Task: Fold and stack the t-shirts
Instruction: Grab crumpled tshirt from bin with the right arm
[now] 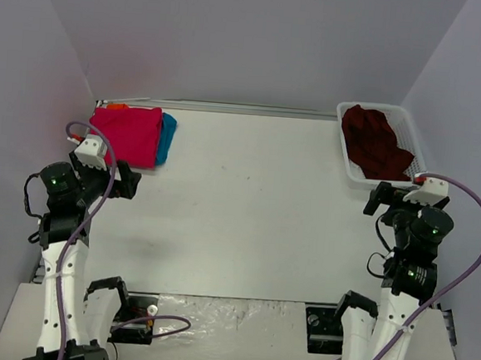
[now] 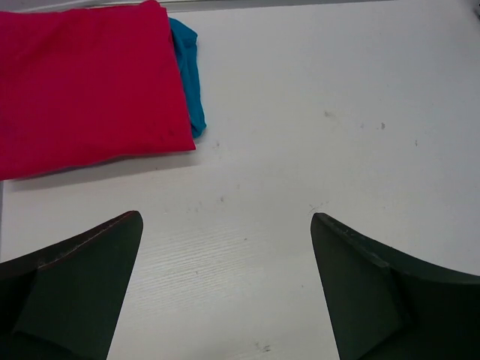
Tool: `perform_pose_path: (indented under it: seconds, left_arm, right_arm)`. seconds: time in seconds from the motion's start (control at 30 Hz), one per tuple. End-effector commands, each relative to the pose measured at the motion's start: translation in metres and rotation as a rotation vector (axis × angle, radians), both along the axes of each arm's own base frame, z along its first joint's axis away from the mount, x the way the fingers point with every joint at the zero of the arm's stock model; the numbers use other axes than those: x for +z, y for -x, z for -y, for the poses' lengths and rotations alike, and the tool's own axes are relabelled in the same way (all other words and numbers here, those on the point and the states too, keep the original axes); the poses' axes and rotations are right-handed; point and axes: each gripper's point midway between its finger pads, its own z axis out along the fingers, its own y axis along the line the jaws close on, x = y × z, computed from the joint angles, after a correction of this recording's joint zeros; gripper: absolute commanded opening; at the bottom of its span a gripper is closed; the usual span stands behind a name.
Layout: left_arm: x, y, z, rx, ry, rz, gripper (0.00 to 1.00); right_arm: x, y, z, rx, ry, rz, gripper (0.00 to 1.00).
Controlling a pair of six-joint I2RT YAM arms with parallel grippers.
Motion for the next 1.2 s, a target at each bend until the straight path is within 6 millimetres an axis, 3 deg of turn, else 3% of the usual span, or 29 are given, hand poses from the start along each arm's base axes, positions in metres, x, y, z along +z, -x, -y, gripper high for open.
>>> perform_pose_path:
  seconds: [0.0, 0.03, 0.13, 0.2, 0.27, 0.37, 0.4, 0.43, 0.5, 0.57, 0.6, 0.63, 0.67, 0.7, 0.77, 0.8, 0.83, 0.87, 0.97, 1.0, 1.17]
  left_arm:
    - [0.017, -0.010, 0.002, -0.029, 0.010, 0.027, 0.94]
    - [0.015, -0.011, 0.004, -0.045, 0.022, 0.012, 0.94]
    - [0.017, -0.016, 0.010, -0.080, 0.047, -0.004, 0.94]
    - [0.012, -0.018, 0.011, -0.090, 0.049, -0.040, 0.94]
    - [0.018, -0.018, 0.010, -0.091, 0.036, -0.039, 0.94]
    - [0.021, -0.014, 0.011, -0.091, 0.027, -0.043, 0.94]
    - [0.022, -0.011, 0.011, -0.087, 0.026, -0.044, 0.94]
    - [0.025, -0.010, 0.010, -0.102, -0.015, -0.024, 0.94]
    - [0.029, -0.007, 0.012, -0.114, -0.027, -0.010, 0.94]
    - [0.032, -0.005, 0.016, -0.141, -0.027, 0.004, 0.94]
    - [0.033, -0.004, 0.018, -0.153, -0.025, 0.009, 0.94]
    - [0.033, -0.003, 0.019, -0.159, -0.022, 0.007, 0.94]
    - [0.034, -0.003, 0.019, -0.161, -0.024, 0.010, 0.94]
    - [0.033, -0.001, 0.020, -0.162, -0.026, 0.004, 0.94]
    - [0.032, 0.000, 0.019, -0.156, -0.030, 0.001, 0.94]
    - [0.032, 0.001, 0.020, -0.160, -0.028, 0.003, 0.94]
    - [0.032, 0.003, 0.022, -0.169, -0.024, 0.007, 0.94]
    - [0.033, 0.004, 0.022, -0.168, -0.020, 0.007, 0.94]
    - [0.032, 0.006, 0.023, -0.172, -0.016, 0.007, 0.94]
    - [0.031, 0.006, 0.022, -0.163, -0.017, 0.003, 0.94]
    - [0.027, 0.008, 0.016, -0.137, -0.015, 0.000, 0.94]
  right_arm:
    - [0.032, -0.003, 0.004, -0.023, -0.011, 0.053, 1.00]
    - [0.036, -0.001, 0.000, -0.007, -0.007, 0.069, 1.00]
    - [0.006, 0.002, -0.034, 0.232, 0.064, 0.023, 1.00]
    - [0.005, 0.004, -0.048, 0.330, 0.080, 0.009, 1.00]
    - [0.003, -0.001, -0.043, 0.310, 0.063, -0.012, 1.00]
    - [0.012, -0.014, -0.026, 0.239, 0.086, -0.004, 1.00]
    - [0.033, -0.022, -0.014, 0.188, 0.137, 0.041, 1.00]
    - [0.030, -0.036, -0.005, 0.174, 0.148, 0.003, 1.00]
    - [0.049, -0.058, 0.019, 0.098, 0.223, 0.024, 1.00]
    - [0.055, -0.090, 0.054, 0.004, 0.273, -0.034, 1.00]
    - [0.032, -0.114, 0.070, -0.011, 0.269, -0.123, 1.00]
    - [0.051, -0.126, 0.084, -0.057, 0.299, -0.113, 1.00]
    - [0.044, -0.136, 0.091, -0.063, 0.300, -0.151, 0.99]
    - [0.020, -0.154, 0.099, -0.060, 0.283, -0.216, 0.99]
    - [0.016, -0.174, 0.101, -0.032, 0.280, -0.225, 0.99]
    - [-0.008, -0.190, 0.101, -0.012, 0.249, -0.273, 0.99]
    - [-0.005, -0.202, 0.095, 0.006, 0.237, -0.266, 0.99]
    - [-0.031, -0.216, 0.094, 0.020, 0.219, -0.320, 0.99]
    - [-0.053, -0.238, 0.083, 0.053, 0.207, -0.366, 0.99]
    - [-0.075, -0.249, 0.074, 0.082, 0.197, -0.405, 0.99]
    - [-0.107, -0.287, 0.055, 0.118, 0.183, -0.444, 0.99]
